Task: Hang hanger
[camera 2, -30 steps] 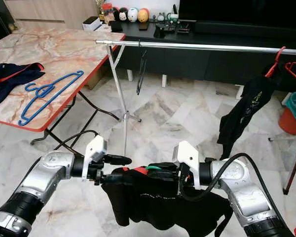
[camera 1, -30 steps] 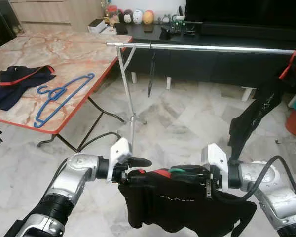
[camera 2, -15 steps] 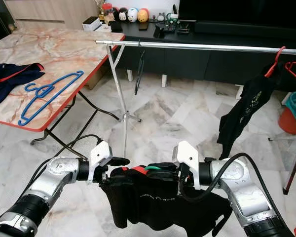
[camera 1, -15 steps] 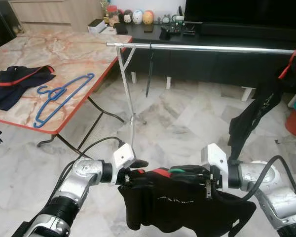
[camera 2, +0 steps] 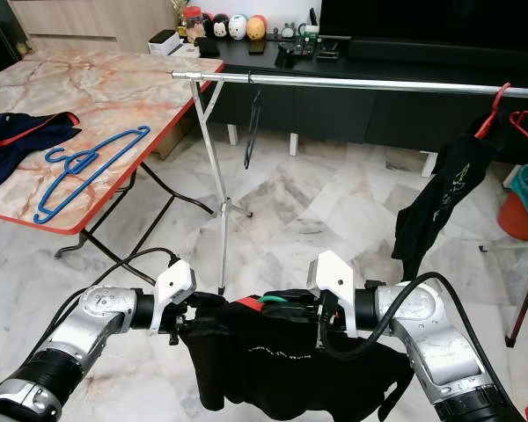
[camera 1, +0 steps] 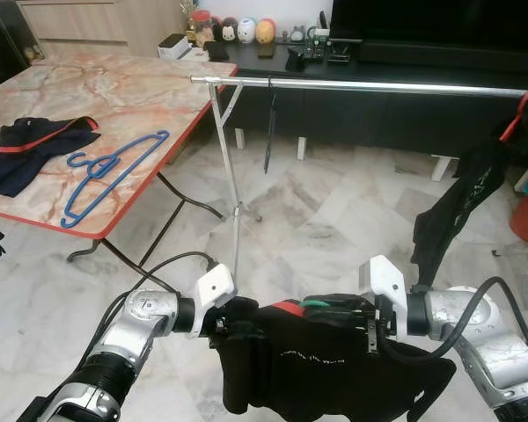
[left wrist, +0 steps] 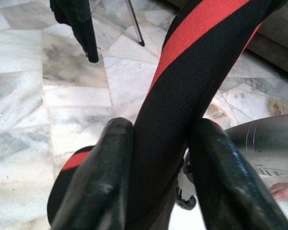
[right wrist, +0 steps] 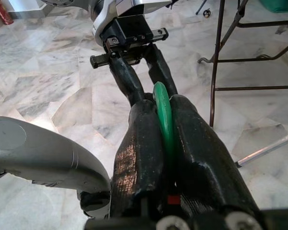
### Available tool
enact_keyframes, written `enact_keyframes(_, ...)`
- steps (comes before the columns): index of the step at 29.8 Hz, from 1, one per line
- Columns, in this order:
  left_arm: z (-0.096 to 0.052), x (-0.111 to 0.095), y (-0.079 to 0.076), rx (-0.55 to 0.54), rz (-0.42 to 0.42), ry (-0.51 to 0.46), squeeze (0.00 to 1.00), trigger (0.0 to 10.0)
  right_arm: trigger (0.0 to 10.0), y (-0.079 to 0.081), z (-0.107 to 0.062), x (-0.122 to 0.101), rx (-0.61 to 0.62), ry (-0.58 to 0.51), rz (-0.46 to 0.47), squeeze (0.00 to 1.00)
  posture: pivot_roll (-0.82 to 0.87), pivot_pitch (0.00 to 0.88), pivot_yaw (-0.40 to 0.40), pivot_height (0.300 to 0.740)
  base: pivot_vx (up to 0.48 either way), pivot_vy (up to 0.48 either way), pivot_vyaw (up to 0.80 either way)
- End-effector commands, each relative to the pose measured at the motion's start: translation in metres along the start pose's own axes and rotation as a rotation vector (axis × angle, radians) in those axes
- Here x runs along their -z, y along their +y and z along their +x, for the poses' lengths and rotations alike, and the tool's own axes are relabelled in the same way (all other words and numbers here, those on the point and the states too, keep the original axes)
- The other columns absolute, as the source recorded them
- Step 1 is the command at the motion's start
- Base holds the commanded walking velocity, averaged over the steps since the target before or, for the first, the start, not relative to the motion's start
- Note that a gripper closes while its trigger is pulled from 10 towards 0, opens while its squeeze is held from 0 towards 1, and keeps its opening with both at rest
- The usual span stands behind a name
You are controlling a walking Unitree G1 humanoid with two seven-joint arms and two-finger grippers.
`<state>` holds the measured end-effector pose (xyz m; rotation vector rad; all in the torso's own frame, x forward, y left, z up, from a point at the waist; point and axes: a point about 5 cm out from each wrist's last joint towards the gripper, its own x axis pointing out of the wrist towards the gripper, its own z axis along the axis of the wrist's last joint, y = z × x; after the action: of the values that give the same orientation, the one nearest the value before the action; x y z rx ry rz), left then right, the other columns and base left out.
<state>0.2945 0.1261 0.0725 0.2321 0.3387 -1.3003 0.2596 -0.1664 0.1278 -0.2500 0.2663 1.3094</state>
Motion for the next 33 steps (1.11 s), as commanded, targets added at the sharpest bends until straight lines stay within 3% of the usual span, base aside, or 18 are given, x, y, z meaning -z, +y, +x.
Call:
enact_keyframes(1,-0.004,-0.001,0.004,-0.024,0.011,0.006,0.0,0.0,0.0,0.0,0.002,-0.011,-0.018,-0.022,-0.049,0.0,0.02,0.042,0.071,0.74,0.0,0.0,0.0)
enact_keyframes(10,-0.009,-0.004,0.015,-0.135,0.056,-0.006,0.0,0.0,0.0,-0.001,0.001,-0.01,-0.017,-0.011,-0.048,0.0,0.03,0.049,0.069,0.74,0.0,0.0,0.0)
enact_keyframes(11,-0.01,-0.004,0.019,-0.186,0.077,0.006,0.0,0.0,0.0,-0.001,0.001,-0.009,-0.016,-0.006,-0.049,0.0,0.03,0.05,0.069,0.74,0.0,0.0,0.0)
enact_keyframes(18,-0.016,0.007,0.035,-0.407,0.206,0.197,0.0,0.0,0.0,-0.003,-0.001,-0.007,0.015,0.015,-0.057,0.0,0.03,0.051,0.07,0.74,0.0,0.0,0.0)
enact_keyframes(20,-0.02,0.012,0.041,-0.496,0.202,0.245,0.0,0.0,0.0,-0.005,-0.001,-0.004,0.044,0.032,-0.06,0.0,0.03,0.049,0.069,0.74,0.0,0.0,0.0)
enact_keyframes(23,-0.022,0.016,0.044,-0.545,0.203,0.273,0.0,0.0,0.0,-0.006,-0.001,-0.004,0.061,0.033,-0.061,0.0,0.03,0.051,0.071,0.74,0.0,0.0,0.0)
enact_keyframes(25,-0.028,0.025,0.049,-0.647,0.196,0.348,0.0,0.0,0.0,-0.008,-0.002,-0.004,0.104,0.014,-0.056,0.0,0.03,0.05,0.071,0.74,0.0,0.0,0.0)
enact_keyframes(28,-0.031,0.032,0.05,-0.693,0.164,0.396,0.0,0.0,0.0,-0.01,-0.002,-0.005,0.138,-0.006,-0.05,0.0,0.03,0.051,0.072,0.74,0.0,0.0,0.0)
enact_keyframes(33,-0.04,0.041,0.054,-0.802,0.191,0.498,0.0,0.0,0.0,-0.006,-0.003,-0.009,0.122,-0.056,-0.029,0.0,0.03,0.052,0.072,0.74,0.0,0.0,0.0)
